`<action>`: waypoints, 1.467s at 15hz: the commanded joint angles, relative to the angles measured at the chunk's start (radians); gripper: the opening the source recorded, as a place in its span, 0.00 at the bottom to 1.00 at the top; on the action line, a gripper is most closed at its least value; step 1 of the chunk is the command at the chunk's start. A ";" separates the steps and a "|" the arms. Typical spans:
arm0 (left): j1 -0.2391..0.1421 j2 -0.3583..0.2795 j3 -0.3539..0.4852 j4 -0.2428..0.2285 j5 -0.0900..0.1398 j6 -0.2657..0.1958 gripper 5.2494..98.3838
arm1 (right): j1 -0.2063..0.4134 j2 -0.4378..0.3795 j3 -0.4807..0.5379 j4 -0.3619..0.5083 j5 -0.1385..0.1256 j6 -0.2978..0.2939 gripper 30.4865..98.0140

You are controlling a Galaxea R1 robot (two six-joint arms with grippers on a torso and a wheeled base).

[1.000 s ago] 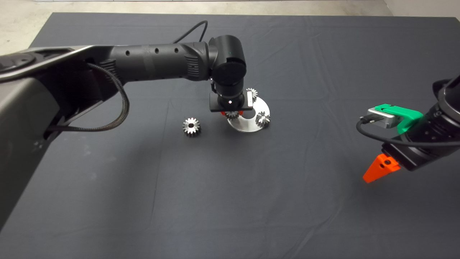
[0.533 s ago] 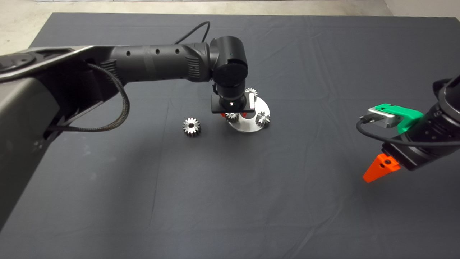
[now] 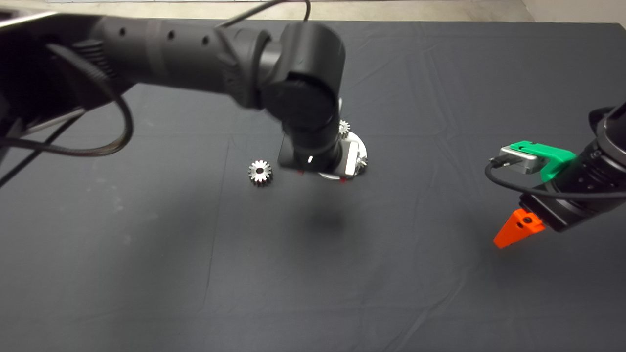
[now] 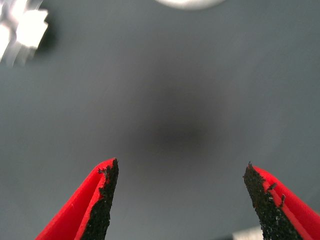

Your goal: Remove an incorrectly installed larger gear and replace it with the correct smaller gear

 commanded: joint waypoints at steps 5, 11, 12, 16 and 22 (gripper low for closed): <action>-0.064 -0.373 0.481 -0.184 0.044 -0.316 0.68 | 0.023 -0.006 0.156 0.014 -0.112 0.058 1.00; -0.064 -0.381 0.484 -0.185 0.039 -0.323 0.78 | 0.025 -0.003 0.158 0.014 -0.112 0.058 1.00; -0.064 -0.374 0.484 -0.185 0.039 -0.323 0.78 | 0.025 -0.003 0.158 0.014 -0.112 0.058 1.00; -0.064 -0.374 0.484 -0.185 0.039 -0.323 0.85 | 0.025 -0.002 0.157 0.013 -0.112 0.059 1.00; -0.064 -0.380 0.484 -0.185 0.038 -0.323 0.94 | 0.025 -0.002 0.157 0.013 -0.114 0.058 1.00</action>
